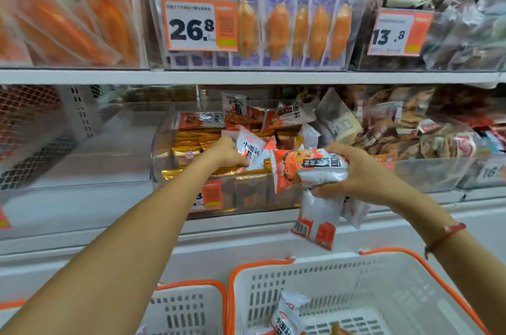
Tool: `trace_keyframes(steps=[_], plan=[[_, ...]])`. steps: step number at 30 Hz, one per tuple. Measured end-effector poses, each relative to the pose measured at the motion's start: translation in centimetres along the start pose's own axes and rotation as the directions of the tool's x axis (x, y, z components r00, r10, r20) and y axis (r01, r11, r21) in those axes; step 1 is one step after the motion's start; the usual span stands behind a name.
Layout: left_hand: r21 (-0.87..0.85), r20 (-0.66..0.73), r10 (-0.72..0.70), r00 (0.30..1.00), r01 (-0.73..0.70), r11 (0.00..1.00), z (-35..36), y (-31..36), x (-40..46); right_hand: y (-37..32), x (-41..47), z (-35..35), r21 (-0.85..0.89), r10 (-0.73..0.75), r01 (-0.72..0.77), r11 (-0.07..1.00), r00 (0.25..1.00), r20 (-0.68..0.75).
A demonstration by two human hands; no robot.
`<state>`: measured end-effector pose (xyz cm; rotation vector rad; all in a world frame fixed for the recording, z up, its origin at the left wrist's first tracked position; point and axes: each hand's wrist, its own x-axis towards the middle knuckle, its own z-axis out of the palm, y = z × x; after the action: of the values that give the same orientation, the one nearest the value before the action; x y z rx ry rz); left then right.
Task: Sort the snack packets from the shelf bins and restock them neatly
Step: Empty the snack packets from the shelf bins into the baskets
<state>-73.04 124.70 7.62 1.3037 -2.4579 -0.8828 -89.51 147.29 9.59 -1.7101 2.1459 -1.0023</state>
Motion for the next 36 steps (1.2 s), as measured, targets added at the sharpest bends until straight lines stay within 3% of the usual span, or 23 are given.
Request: trace_keyframes(steps=[2, 4, 7, 9, 11, 13, 14, 17, 18, 20, 23, 25, 27, 30, 32, 34, 36], plan=[[0.04, -0.118, 0.069, 0.991, -0.065, 0.997, 0.3, 0.1, -0.3, 0.5, -0.6, 0.2, -0.094, -0.024, 0.033, 0.995, 0.995, 0.093], [0.056, -0.308, 0.153, 0.939, -0.142, 0.988, 0.4, 0.3, -1.9, 1.2, -1.3, 0.6, -0.146, -0.051, 0.074, 0.987, 0.986, 0.158], [0.107, -0.622, 0.302, 0.723, -0.303, 0.947, 0.5, 1.2, -6.9, 1.8, -2.7, 1.4, -0.154, -0.086, 0.119, 0.981, 0.975, 0.205], [0.049, -0.712, 0.323, 0.623, -0.415, 0.908, 1.0, 1.8, -10.9, 2.1, -3.3, 2.0, -0.174, -0.079, 0.127, 0.977, 0.963, 0.256], [-0.103, -0.659, 0.284, 0.696, -0.458, 0.883, 2.2, 1.2, -13.6, 2.6, -3.8, 2.9, -0.251, -0.028, 0.12, 0.961, 0.939, 0.344], [-0.325, -0.481, 0.199, 0.854, -0.385, 0.864, 3.9, 0.2, -15.5, 3.4, -4.4, 4.1, -0.376, 0.057, 0.128, 0.918, 0.895, 0.443], [-0.343, -0.392, 0.175, 0.903, -0.321, 0.883, 5.0, -0.4, -16.1, 3.7, -4.8, 4.7, -0.444, 0.109, 0.146, 0.884, 0.86, 0.499], [-0.059, -0.197, 0.208, 0.958, -0.223, 0.973, 7.8, -1.7, -17.2, 4.2, -5.4, 5.6, -0.488, 0.264, 0.088, 0.868, 0.751, 0.605], [-0.018, -0.139, 0.224, 0.965, -0.228, 0.973, 8.4, -2.0, -17.4, 4.2, -5.3, 5.5, -0.483, 0.281, 0.059, 0.874, 0.748, 0.601], [0.05, -0.143, 0.263, 0.954, -0.258, 0.965, 8.6, -2.7, -17.2, 3.8, -4.8, 4.9, -0.466, 0.191, 0.088, 0.88, 0.834, 0.518], [0.184, -0.453, 0.338, 0.825, -0.284, 0.941, 5.7, -4.2, -16.6, 2.0, -3.4, 3.7, -0.301, -0.094, 0.178, 0.937, 0.958, 0.273], [0.279, -0.624, 0.374, 0.687, -0.251, 0.927, 3.2, -6.1, -16.0, -0.1, -2.0, 3.3, -0.167, -0.243, 0.253, 0.953, 0.967, 0.078], [0.31, -0.704, 0.356, 0.615, -0.186, 0.933, 0.8, -8.5, -15.0, -2.6, 0.2, 3.3, -0.092, -0.312, 0.31, 0.946, 0.95, -0.008], [0.297, -0.742, 0.307, 0.596, -0.118, 0.948, -2.0, -10.9, -13.1, -5.8, 4.5, 4.9, -0.117, -0.373, 0.376, 0.919, 0.926, 0.049], [0.238, -0.709, 0.261, 0.655, -0.127, 0.963, -3.0, -11.2, -11.8, -7.5, 7.6, 6.6, -0.207, -0.401, 0.414, 0.886, 0.91, 0.102], [0.187, -0.675, 0.242, 0.697, -0.156, 0.97, -2.9, -11.3, -10.8, -8.6, 10.9, 8.7, -0.324, -0.356, 0.408, 0.854, 0.911, 0.209], [0.244, -0.673, 0.293, 0.68, -0.169, 0.955, -2.0, -12.3, -9.8, -9.4, 14.2, 10.7, -0.46, -0.289, 0.409, 0.788, 0.906, 0.31]])
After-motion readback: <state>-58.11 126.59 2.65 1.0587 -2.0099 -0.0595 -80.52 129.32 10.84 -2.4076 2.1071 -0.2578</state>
